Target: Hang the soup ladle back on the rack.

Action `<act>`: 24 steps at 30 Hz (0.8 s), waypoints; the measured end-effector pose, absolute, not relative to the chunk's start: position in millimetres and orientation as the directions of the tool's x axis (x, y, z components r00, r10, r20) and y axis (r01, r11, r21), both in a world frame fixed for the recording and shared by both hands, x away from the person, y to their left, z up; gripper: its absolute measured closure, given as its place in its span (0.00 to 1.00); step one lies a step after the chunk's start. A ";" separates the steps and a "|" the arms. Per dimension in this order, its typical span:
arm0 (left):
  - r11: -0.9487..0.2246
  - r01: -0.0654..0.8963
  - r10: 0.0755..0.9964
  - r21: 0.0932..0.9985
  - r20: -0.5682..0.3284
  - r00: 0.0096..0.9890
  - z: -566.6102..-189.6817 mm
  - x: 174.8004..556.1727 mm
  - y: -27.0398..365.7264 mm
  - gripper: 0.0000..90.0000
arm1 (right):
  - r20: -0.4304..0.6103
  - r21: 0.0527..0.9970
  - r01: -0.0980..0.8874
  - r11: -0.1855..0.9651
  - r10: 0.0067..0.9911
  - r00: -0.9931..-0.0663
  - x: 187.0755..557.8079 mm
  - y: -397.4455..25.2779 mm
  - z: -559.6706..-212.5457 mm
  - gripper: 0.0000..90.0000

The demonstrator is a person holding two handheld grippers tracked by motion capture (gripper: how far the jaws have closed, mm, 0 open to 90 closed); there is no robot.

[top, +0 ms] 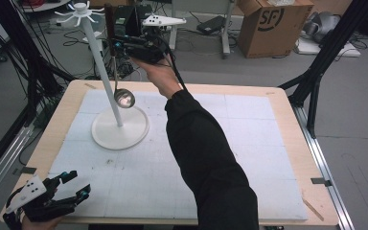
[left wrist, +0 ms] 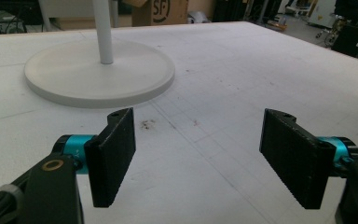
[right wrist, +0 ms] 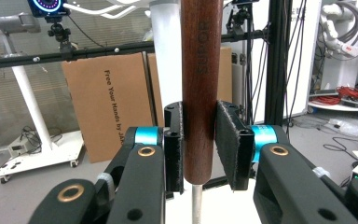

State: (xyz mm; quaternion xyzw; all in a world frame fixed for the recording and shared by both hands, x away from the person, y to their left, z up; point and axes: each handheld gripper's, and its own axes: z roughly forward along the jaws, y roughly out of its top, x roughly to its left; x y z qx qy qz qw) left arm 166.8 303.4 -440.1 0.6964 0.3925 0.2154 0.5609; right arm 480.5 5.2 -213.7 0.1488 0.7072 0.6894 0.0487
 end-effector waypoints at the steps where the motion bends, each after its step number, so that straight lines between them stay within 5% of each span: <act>1: -0.061 0.304 0.789 0.951 -0.141 0.599 -440.1 166.6 303.1 0.30 | 0.134 0.990 0.141 0.009 0.276 -0.952 480.6 5.5 -213.5 0.81; 24: -0.064 0.302 0.789 0.951 -0.137 0.599 -439.3 165.3 303.7 0.30 | 0.120 0.990 0.134 0.045 0.243 -0.963 473.5 19.1 -214.7 0.81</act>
